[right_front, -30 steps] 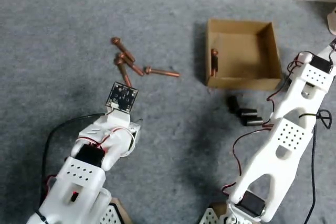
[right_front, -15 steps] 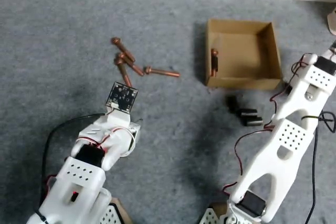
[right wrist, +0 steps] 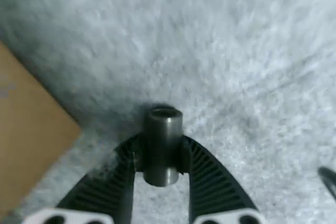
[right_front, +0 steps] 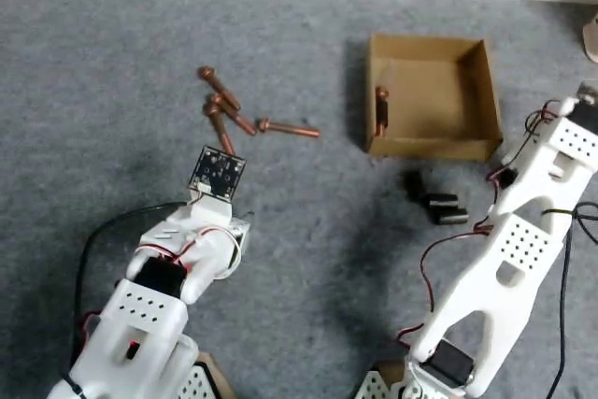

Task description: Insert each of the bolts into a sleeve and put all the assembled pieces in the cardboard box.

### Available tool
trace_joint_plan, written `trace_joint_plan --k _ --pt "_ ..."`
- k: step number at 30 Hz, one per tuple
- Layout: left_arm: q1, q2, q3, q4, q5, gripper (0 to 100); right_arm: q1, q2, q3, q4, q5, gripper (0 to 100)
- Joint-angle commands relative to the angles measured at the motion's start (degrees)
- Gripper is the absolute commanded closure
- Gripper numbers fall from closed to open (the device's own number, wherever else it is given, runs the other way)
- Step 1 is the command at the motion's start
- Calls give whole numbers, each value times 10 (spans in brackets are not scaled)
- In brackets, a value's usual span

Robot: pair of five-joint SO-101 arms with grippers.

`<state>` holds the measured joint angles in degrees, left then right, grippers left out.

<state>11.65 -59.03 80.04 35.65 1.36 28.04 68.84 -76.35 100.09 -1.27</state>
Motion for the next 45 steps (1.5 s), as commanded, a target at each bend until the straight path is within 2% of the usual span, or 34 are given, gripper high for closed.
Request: trace_joint_plan --k 1,9,20,29,45 --pt "9 -4 -4 -9 -4 847 10 -49 46 7 13 987" --pt "9 -4 -4 -9 -4 847 7 -51 55 7 13 789" --pt "9 -4 -4 -9 -4 847 7 -56 49 7 13 789" --pt "9 -4 -4 -9 -4 847 16 -54 -58 7 13 789" --pt "9 -4 -4 -9 -4 847 18 -48 -55 8 10 789"
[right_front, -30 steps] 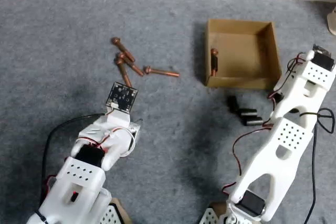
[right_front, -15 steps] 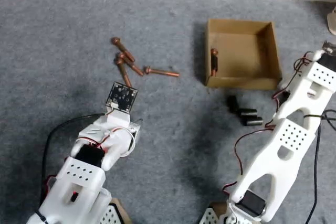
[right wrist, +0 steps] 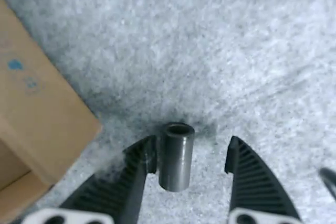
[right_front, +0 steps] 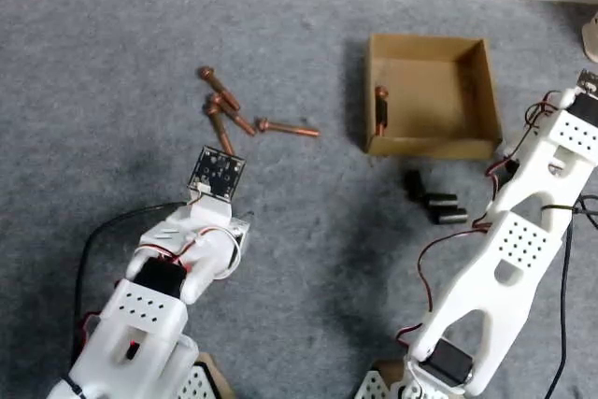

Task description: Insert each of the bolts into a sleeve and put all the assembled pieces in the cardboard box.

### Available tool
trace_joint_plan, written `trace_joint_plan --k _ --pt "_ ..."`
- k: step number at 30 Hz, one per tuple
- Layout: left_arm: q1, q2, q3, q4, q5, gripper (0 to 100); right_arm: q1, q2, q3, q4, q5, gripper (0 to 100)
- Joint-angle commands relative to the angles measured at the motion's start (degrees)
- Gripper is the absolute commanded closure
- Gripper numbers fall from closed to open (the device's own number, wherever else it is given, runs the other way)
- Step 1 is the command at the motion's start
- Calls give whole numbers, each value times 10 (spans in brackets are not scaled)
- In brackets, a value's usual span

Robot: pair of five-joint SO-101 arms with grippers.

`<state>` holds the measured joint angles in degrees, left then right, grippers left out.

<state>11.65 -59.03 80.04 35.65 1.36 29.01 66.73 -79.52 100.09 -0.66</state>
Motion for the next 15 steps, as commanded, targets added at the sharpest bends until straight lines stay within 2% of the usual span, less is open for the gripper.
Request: trace_joint_plan --k 1,5,10,15 --pt "9 -4 -4 -9 -4 847 8 -27 -23 8 4 789" --pt "9 -4 -4 -9 -4 847 6 -26 22 8 4 800" --pt "9 -5 -4 -9 -4 847 4 -24 48 7 5 878" --pt "9 -5 -4 -9 -4 847 7 -29 48 7 7 882"
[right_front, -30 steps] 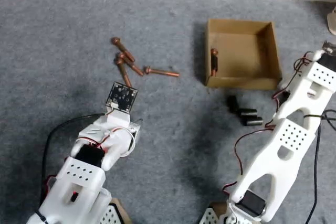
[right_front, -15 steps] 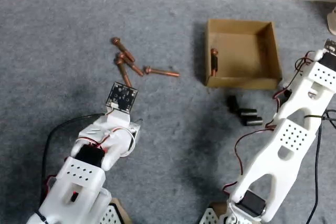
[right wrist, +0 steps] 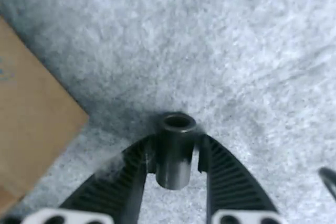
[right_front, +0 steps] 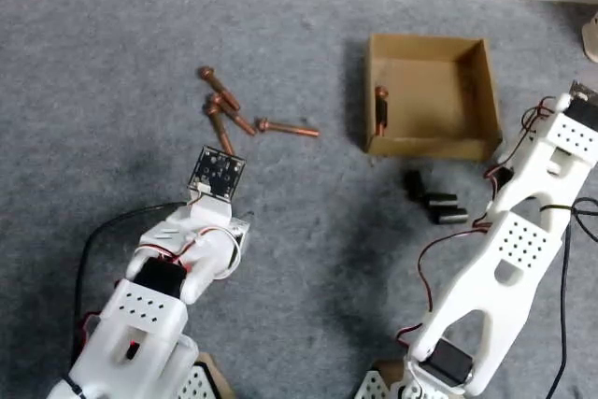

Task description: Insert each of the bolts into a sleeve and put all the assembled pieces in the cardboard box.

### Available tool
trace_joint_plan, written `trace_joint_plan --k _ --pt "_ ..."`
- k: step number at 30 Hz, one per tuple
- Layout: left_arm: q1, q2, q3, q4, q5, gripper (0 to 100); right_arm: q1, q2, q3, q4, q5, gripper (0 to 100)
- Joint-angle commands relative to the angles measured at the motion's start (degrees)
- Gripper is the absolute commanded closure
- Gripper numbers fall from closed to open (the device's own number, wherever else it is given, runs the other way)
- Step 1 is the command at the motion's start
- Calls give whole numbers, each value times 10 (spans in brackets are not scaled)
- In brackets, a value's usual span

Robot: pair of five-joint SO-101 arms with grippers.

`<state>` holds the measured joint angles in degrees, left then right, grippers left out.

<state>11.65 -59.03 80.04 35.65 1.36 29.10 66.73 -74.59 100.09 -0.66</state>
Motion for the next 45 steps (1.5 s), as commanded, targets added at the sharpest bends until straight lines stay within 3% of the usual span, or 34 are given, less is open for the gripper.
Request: trace_joint_plan --k 1,4,6,10,15,22,25,31,38,45 --pt "9 -5 -4 -9 -4 847 6 -28 -1 7 7 882" --pt "9 -5 -4 -9 -4 847 7 -25 -1 7 7 909" --pt "9 -7 -4 -9 -4 847 7 -30 -1 7 8 988" --pt "4 -4 -29 -3 -2 847 7 -65 -9 9 44 995" --pt "-14 -3 -120 146 2 878 15 -149 21 10 55 995" --pt "-87 -4 -156 160 35 931 4 -338 214 8 63 995" --pt "-91 -7 -145 119 32 930 -9 -425 318 8 99 995" --pt "-92 -8 -98 113 32 930 -46 -581 494 7 138 995" --pt "-104 -2 -127 119 47 933 -138 -725 634 -6 132 994" --pt "-136 -1 -212 204 84 934 -228 -845 805 -103 107 994"
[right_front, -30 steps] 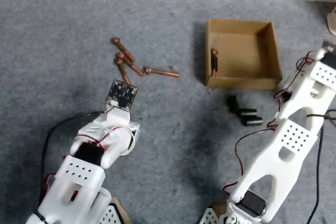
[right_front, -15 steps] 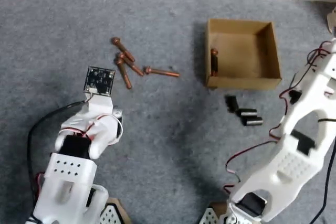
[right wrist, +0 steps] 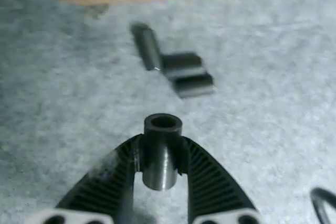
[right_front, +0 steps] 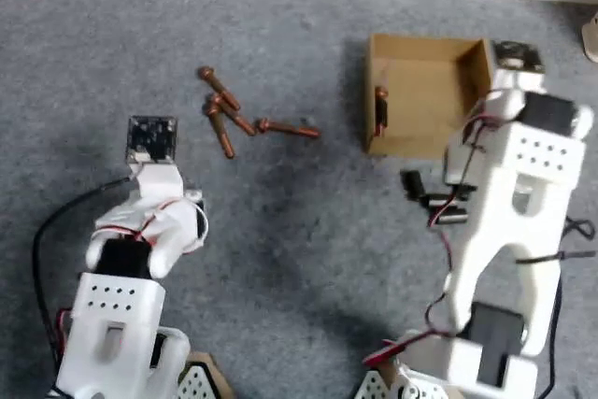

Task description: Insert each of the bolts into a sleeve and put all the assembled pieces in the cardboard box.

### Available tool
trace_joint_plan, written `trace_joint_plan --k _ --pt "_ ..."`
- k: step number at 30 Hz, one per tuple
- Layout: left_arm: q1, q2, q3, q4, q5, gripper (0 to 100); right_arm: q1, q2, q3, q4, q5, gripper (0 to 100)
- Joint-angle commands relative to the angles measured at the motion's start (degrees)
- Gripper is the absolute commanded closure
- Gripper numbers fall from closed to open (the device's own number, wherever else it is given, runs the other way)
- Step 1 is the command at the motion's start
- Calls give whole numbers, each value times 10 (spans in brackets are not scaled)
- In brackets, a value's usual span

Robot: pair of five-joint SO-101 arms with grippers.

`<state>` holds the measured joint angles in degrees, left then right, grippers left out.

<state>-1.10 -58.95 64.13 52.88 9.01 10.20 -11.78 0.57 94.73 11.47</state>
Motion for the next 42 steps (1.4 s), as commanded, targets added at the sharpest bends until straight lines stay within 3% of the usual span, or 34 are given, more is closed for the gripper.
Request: trace_joint_plan --k 1,4,10,18,31,38,42 --pt "-8 0 -62 40 8 934 -51 -73 86 -73 -14 994" --pt "-9 44 -95 47 25 934 -85 -109 189 -158 -22 994" --pt "-9 256 -206 47 97 934 -135 -183 357 -302 -61 994" --pt "-5 445 -361 47 157 931 -145 -246 476 -429 -109 994" --pt "-4 647 -545 47 216 928 -189 -322 655 -600 -142 994" --pt "15 756 -637 65 228 792 -189 -332 698 -651 -138 994" --pt "16 816 -706 84 229 809 -189 -332 701 -651 -138 994"
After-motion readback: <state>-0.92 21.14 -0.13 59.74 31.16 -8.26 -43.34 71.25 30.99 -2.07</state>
